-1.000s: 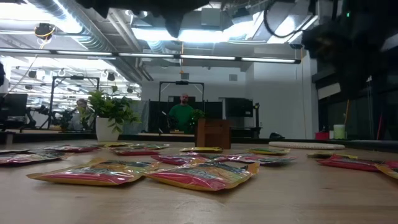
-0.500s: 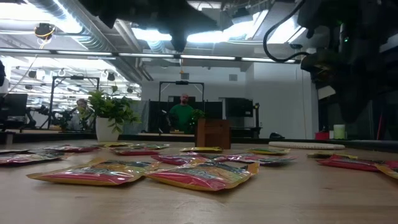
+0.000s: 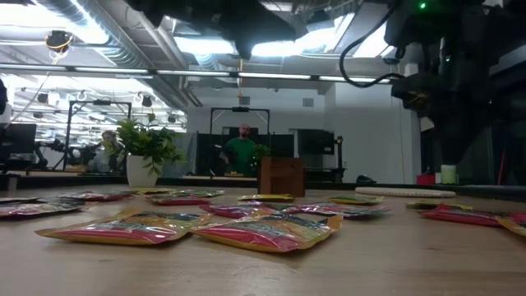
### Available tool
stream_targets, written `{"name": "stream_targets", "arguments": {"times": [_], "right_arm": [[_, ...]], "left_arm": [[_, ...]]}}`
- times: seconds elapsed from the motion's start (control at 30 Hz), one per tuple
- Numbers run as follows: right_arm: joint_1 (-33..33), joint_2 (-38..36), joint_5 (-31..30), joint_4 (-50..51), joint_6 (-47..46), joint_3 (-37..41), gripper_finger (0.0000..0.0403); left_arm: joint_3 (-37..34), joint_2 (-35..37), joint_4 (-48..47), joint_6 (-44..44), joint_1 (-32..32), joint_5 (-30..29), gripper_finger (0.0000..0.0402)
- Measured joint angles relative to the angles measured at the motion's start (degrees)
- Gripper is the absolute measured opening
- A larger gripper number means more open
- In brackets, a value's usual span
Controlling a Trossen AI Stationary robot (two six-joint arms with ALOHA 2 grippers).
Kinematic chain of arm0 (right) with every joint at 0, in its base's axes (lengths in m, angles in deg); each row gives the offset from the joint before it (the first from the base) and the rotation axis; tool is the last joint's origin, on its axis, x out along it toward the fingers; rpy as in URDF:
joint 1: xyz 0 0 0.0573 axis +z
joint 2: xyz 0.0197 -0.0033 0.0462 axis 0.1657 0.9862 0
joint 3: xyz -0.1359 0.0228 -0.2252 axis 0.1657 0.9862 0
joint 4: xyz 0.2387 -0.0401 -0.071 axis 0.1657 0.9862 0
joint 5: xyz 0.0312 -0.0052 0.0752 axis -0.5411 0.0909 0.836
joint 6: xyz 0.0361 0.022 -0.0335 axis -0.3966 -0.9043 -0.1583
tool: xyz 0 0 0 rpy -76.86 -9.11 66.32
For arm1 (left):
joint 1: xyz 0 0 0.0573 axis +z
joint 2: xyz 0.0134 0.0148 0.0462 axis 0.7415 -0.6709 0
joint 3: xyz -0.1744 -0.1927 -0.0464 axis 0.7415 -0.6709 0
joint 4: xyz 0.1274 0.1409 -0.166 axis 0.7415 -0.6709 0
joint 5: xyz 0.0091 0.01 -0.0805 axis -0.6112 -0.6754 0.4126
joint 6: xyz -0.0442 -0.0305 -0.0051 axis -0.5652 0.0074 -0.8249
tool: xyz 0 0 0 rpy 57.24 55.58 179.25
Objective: Pick & Place Tea
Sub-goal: Put the yellow tea bag into the left section of the wooden organizer
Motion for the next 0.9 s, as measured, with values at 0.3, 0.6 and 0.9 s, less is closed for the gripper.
{"name": "stream_targets", "arguments": {"times": [0.3, 0.6, 0.9], "right_arm": [[0.0, 6.9, 1.5, -5.0, 2.1, 0.0, 0.0000], [0.3, 10.2, 2.4, -4.9, 3.4, 0.0, 0.0000], [0.3, 8.5, 3.5, -5.6, 6.3, 0.5, 0.0000]], "left_arm": [[0.3, -3.3, 0.1, 0.0, 0.1, 0.3, 0.0012], [0.3, -3.5, -0.6, -0.2, 0.0, 0.4, 0.0014], [0.3, -3.5, -0.6, -1.9, 0.0, 0.4, 0.0013]]}}
